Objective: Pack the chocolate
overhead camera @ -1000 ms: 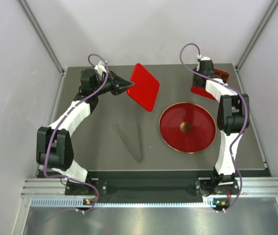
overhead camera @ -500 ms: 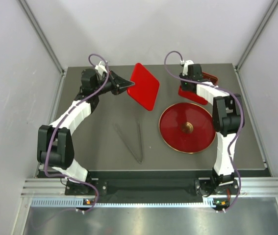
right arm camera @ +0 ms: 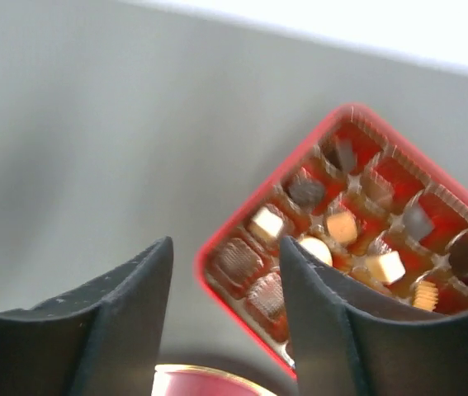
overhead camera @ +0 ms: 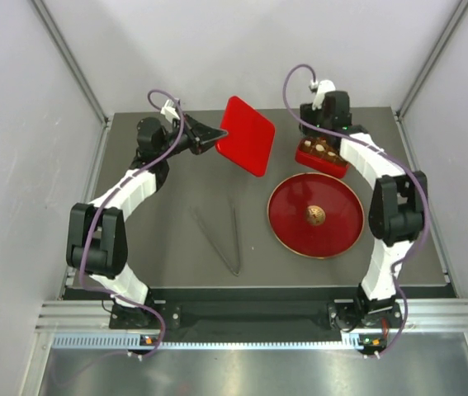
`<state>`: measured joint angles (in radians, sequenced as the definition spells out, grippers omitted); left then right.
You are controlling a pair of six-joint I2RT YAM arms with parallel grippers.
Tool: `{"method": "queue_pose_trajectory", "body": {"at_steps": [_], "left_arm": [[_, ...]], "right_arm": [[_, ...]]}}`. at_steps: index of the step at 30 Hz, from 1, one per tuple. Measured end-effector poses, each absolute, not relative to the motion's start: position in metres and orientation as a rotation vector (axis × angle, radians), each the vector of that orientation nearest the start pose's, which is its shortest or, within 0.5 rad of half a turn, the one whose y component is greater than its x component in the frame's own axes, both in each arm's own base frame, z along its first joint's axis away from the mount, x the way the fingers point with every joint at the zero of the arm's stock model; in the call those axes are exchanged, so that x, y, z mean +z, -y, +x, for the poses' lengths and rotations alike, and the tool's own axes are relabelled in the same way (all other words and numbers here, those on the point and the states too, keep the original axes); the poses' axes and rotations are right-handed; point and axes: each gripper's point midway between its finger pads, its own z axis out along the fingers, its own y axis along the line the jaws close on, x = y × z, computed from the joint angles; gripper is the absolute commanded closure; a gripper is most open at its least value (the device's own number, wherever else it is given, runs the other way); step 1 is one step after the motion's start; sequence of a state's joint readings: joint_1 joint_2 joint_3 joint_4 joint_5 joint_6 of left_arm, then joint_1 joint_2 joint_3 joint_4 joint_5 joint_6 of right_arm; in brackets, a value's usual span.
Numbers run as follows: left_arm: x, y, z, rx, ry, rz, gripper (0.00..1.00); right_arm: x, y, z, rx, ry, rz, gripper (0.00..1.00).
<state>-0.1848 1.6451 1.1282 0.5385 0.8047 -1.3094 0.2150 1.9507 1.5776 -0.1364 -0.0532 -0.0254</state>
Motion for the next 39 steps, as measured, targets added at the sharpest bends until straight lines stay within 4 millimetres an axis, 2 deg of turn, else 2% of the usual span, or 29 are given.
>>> {"method": "queue_pose_trajectory", "body": {"at_steps": [1, 3, 4, 7, 10, 13, 20, 24, 27, 30, 31, 32, 33, 34, 36, 38, 39], "left_arm": [[0.304, 0.235, 0.413, -1.733, -1.832, -0.277, 1.0], [0.309, 0.235, 0.411, -1.758, -1.812, -0.276, 1.0], [0.312, 0.235, 0.41, -1.774, -1.799, -0.276, 1.0], [0.323, 0.235, 0.406, -1.839, -1.755, -0.289, 1.0], [0.342, 0.235, 0.402, -1.917, -1.685, -0.285, 1.0], [0.358, 0.234, 0.399, -1.997, -1.612, -0.277, 1.0], [0.366, 0.234, 0.399, -2.093, -1.566, -0.319, 1.0], [0.372, 0.239, 0.395, -2.121, -1.542, -0.322, 1.0], [0.374, 0.248, 0.39, -2.15, -1.534, -0.303, 1.0], [0.374, 0.256, 0.391, -2.174, -1.519, -0.3, 1.0], [0.372, 0.257, 0.392, -2.175, -1.523, -0.303, 1.0], [0.37, 0.258, 0.392, -2.175, -1.527, -0.305, 1.0], [0.367, 0.259, 0.394, -2.168, -1.533, -0.306, 0.97], [0.364, 0.259, 0.395, -2.158, -1.541, -0.307, 0.94], [0.356, 0.261, 0.399, -2.137, -1.556, -0.301, 0.82], [0.348, 0.263, 0.403, -2.112, -1.564, -0.295, 0.77], [0.342, 0.264, 0.405, -2.096, -1.571, -0.29, 0.71]], "right_arm": [[0.189, -0.132, 0.547, 0.206, -2.027, -0.273, 0.33], [0.231, -0.138, 0.538, 0.296, -1.952, -0.255, 0.26], [0.253, -0.143, 0.531, 0.351, -1.909, -0.256, 0.19], [0.309, -0.16, 0.505, 0.534, -1.785, -0.26, 0.11], [0.331, -0.173, 0.479, 0.687, -1.727, -0.268, 0.1], [0.332, -0.187, 0.459, 0.836, -1.711, -0.263, 0.11], [0.297, -0.21, 0.428, 1.145, -1.759, -0.185, 0.14], [0.31, -0.218, 0.418, 1.261, -1.708, -0.181, 0.2], [0.321, -0.222, 0.412, 1.327, -1.653, -0.19, 0.32], [0.321, -0.22, 0.409, 1.371, -1.629, -0.166, 0.5], [0.319, -0.218, 0.409, 1.38, -1.626, -0.149, 0.6], [0.319, -0.215, 0.409, 1.393, -1.62, -0.128, 0.66], [0.318, -0.212, 0.408, 1.409, -1.615, -0.107, 0.71], [0.318, -0.209, 0.408, 1.423, -1.605, -0.088, 0.79], [0.322, -0.204, 0.406, 1.462, -1.578, -0.055, 0.88], [0.328, -0.197, 0.404, 1.512, -1.551, -0.01, 0.95], [0.331, -0.195, 0.404, 1.533, -1.538, 0.006, 0.99]]}}
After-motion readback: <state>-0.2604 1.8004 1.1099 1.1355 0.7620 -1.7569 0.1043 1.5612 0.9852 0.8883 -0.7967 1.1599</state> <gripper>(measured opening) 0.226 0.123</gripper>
